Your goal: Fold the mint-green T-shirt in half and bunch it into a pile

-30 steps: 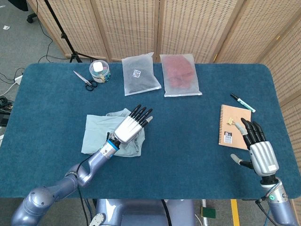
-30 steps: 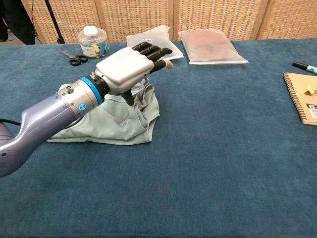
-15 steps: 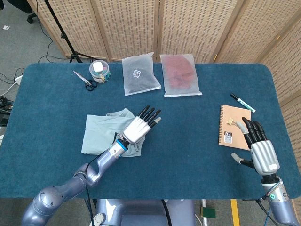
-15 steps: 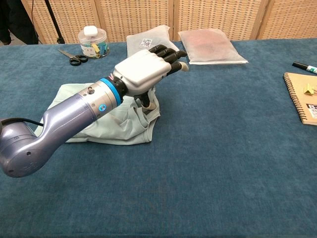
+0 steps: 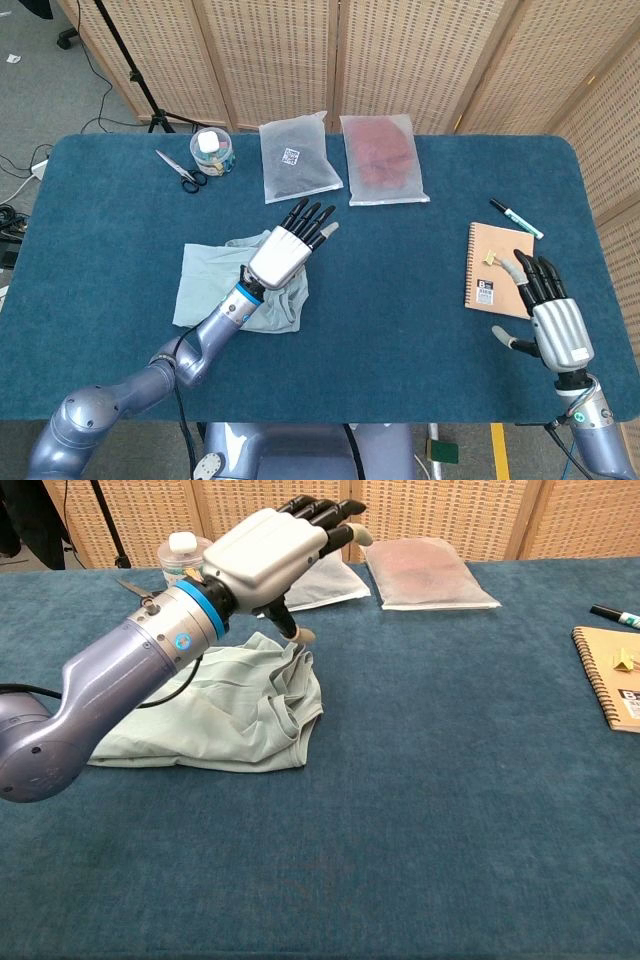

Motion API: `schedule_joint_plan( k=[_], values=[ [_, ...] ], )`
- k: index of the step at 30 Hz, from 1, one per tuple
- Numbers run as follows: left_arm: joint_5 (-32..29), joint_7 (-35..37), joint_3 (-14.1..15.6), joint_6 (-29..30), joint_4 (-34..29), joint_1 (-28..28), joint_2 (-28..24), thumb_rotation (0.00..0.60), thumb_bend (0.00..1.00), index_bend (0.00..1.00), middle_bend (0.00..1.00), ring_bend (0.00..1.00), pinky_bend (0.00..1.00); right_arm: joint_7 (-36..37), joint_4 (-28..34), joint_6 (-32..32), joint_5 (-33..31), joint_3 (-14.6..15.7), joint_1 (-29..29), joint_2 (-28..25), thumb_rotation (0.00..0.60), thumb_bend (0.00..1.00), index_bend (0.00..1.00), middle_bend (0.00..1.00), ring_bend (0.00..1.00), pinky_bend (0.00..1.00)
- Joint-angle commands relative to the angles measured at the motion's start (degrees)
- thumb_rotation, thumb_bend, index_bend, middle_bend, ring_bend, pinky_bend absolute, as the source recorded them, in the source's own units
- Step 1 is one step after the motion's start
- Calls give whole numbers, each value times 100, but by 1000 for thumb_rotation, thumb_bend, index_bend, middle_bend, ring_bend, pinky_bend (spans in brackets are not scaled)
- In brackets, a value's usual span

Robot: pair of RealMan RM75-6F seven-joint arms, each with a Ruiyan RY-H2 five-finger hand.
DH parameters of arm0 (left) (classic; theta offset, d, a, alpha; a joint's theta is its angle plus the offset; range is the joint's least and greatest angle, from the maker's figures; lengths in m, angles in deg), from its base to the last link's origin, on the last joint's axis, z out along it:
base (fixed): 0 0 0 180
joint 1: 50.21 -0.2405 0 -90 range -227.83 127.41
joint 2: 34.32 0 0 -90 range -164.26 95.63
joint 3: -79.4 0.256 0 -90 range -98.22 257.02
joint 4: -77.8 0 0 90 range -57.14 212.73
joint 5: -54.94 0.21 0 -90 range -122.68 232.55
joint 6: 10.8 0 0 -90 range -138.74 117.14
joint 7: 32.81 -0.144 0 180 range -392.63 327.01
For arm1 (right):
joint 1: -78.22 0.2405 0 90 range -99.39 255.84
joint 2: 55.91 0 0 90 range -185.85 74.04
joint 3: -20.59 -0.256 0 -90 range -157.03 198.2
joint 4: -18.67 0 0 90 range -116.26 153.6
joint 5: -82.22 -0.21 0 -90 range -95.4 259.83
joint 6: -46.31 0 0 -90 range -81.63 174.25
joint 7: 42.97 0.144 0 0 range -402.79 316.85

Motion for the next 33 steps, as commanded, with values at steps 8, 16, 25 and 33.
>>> schedule_joint_plan(
  k=[8,16,25,33],
  values=[
    [-48,3,506,-366,-174,-550,-449,600,15,0,0,0,0,-34,22,7,22,17,-1,0,600,156,0,0,0,0],
    [-36,297,566,-537,342,-521,-34,600,14,0,0,0,0,-44,24,35,0,9,10,8,600,156,0,0,0,0],
    [-28,342,473,-625,667,-289,372,600,15,0,0,0,0,23,13,36,-31,-11,9,-16,600,156,0,0,0,0],
    [-72,115,379,-707,906,-120,595,600,19,0,0,0,0,87,13,34,-44,-20,7,-43,600,156,0,0,0,0]
  ],
)
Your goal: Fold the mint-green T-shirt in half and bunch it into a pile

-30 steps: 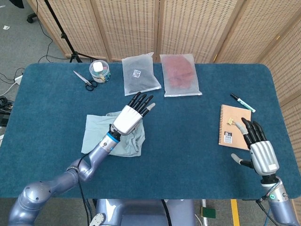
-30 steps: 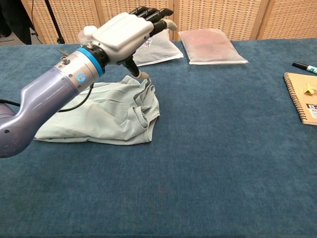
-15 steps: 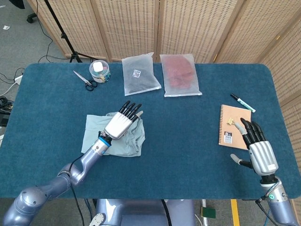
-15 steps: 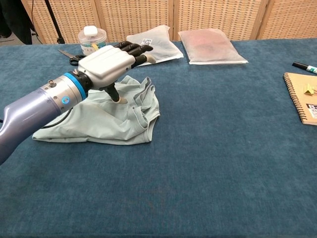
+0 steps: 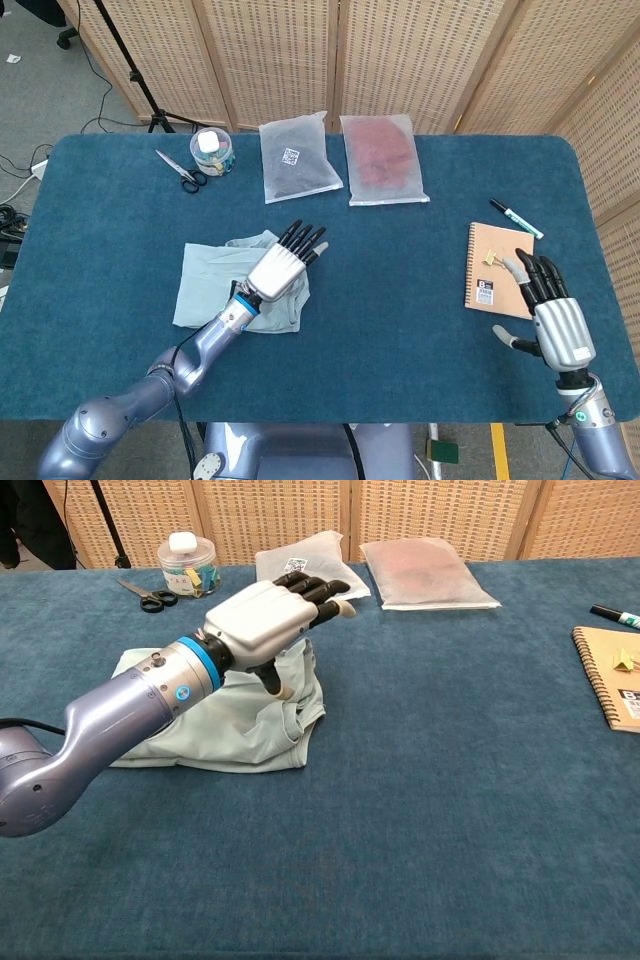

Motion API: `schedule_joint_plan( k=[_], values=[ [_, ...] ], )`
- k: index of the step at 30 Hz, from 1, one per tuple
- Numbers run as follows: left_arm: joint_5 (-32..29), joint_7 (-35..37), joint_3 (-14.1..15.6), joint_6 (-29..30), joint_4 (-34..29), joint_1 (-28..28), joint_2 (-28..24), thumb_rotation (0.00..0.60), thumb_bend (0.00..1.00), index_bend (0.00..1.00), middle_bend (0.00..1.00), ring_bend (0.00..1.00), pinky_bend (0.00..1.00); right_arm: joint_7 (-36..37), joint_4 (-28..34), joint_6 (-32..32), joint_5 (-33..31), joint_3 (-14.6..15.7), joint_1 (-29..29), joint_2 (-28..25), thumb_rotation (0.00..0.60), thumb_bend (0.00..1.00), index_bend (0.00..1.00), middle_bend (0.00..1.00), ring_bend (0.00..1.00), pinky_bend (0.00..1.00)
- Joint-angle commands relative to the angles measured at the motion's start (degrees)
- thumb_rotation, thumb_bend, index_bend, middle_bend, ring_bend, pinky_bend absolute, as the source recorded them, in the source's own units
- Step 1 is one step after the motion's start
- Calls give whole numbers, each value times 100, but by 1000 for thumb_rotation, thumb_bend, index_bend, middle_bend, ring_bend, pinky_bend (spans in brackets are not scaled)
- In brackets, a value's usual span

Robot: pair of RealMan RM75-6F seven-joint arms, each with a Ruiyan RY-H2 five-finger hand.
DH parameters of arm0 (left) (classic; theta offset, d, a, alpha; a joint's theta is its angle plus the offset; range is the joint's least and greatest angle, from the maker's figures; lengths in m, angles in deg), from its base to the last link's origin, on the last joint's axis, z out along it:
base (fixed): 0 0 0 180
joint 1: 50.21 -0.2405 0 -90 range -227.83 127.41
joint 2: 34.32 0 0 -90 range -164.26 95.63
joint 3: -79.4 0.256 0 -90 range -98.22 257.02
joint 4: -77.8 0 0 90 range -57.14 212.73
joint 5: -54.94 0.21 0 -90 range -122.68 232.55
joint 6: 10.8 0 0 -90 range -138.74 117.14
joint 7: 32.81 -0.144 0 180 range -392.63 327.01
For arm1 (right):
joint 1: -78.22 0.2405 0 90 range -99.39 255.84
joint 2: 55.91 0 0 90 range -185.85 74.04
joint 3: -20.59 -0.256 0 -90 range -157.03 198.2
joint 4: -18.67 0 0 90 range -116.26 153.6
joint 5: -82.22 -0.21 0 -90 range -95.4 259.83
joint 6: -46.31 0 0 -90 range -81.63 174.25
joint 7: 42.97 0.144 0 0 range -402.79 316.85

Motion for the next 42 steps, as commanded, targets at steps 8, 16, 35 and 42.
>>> schedule_joint_plan(
  k=[8,16,35,42],
  values=[
    [-127,-144,-132,-280,295,226,237,600,20,0,0,0,0,9,13,-1,7,8,-4,-10,600,172,0,0,0,0],
    [-139,-69,-170,-173,276,285,229,600,11,0,0,0,0,-1,31,-30,13,6,-18,-21,600,183,0,0,0,0],
    [-178,-863,-140,501,-1936,-364,-1460,600,0,0,0,0,0,-161,198,-283,257,91,-109,-65,600,205,0,0,0,0],
    [-262,-1074,-110,1102,-3440,-1020,-2658,600,0,0,0,0,0,-191,246,-403,324,100,-158,-104,600,202,0,0,0,0]
  ],
)
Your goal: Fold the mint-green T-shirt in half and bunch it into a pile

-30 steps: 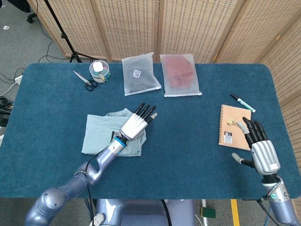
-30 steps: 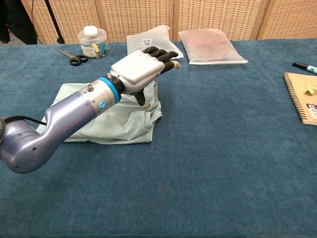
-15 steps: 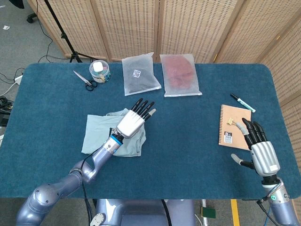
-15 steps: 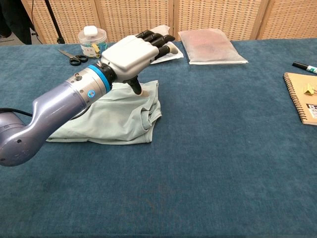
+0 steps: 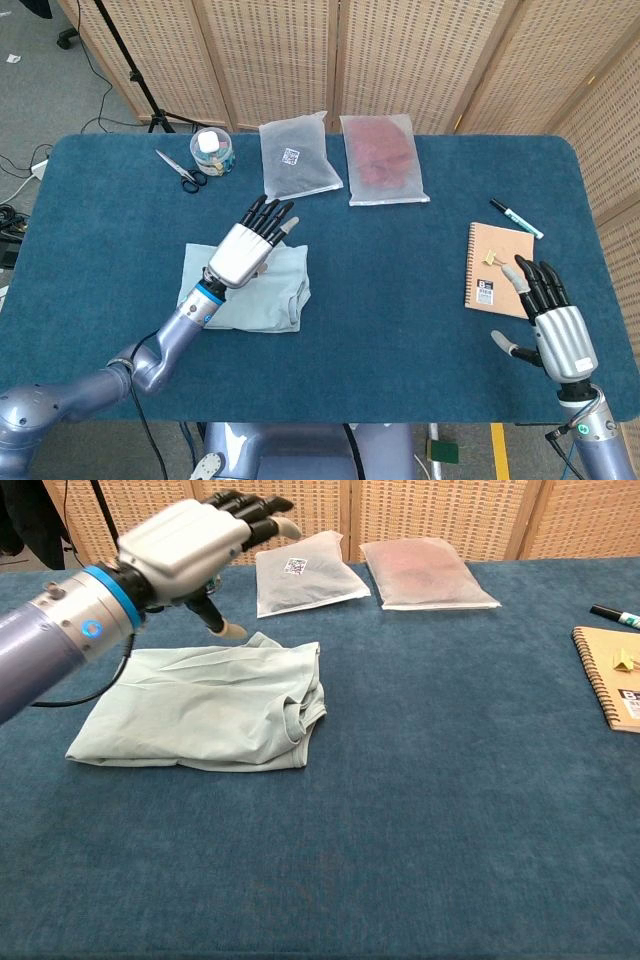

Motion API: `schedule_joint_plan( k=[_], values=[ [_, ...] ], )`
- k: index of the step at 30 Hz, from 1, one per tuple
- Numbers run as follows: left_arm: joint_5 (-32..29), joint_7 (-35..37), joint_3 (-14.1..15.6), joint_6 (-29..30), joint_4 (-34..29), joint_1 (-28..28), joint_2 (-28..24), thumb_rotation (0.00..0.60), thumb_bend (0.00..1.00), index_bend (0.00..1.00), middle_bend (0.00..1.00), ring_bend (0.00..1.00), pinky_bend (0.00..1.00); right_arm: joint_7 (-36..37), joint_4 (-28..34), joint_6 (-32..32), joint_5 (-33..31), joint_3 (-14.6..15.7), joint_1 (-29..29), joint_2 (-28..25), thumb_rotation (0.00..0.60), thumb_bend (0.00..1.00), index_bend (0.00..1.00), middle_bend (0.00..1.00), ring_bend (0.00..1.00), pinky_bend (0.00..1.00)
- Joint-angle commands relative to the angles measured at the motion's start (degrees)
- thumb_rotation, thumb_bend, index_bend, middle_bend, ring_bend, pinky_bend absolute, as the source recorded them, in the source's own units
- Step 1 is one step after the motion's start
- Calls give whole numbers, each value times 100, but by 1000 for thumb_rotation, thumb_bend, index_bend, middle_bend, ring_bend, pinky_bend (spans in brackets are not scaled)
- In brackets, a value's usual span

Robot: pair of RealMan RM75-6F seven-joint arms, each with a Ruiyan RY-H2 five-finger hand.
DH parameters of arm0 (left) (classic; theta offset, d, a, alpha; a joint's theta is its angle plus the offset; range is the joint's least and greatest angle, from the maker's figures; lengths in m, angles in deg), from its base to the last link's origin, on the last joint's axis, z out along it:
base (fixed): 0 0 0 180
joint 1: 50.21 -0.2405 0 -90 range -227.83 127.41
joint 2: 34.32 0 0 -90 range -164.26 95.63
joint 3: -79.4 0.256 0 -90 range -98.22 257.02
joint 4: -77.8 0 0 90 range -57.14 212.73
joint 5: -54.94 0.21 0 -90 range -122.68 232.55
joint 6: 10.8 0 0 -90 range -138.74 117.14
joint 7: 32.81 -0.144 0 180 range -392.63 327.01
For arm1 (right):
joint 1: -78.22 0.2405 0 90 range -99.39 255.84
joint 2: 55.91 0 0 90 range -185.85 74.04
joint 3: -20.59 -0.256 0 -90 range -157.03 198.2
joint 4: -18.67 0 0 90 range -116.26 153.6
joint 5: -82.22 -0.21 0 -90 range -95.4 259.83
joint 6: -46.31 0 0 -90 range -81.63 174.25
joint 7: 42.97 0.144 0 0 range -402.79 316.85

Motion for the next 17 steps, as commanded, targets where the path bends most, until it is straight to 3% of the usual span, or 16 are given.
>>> schedule_joint_plan(
  k=[1,7,9,17],
  values=[
    [-101,-162,49,508,-1095,-597,-941,600,0,0,0,0,0,-4,18,-37,18,-2,-16,-19,600,197,0,0,0,0],
    [-355,-91,243,985,-2274,-1401,-1982,600,0,0,0,0,0,15,53,-115,28,-30,-40,-57,600,130,0,0,0,0],
    [-689,488,490,1405,-2777,-2177,-2542,600,0,0,0,0,0,-34,43,-140,14,-57,-47,-75,600,107,0,0,0,0],
    [-818,1509,846,1934,-2802,-3266,-2865,600,0,0,0,0,0,-76,48,-175,-70,-116,-83,-110,600,99,0,0,0,0]
  ],
)
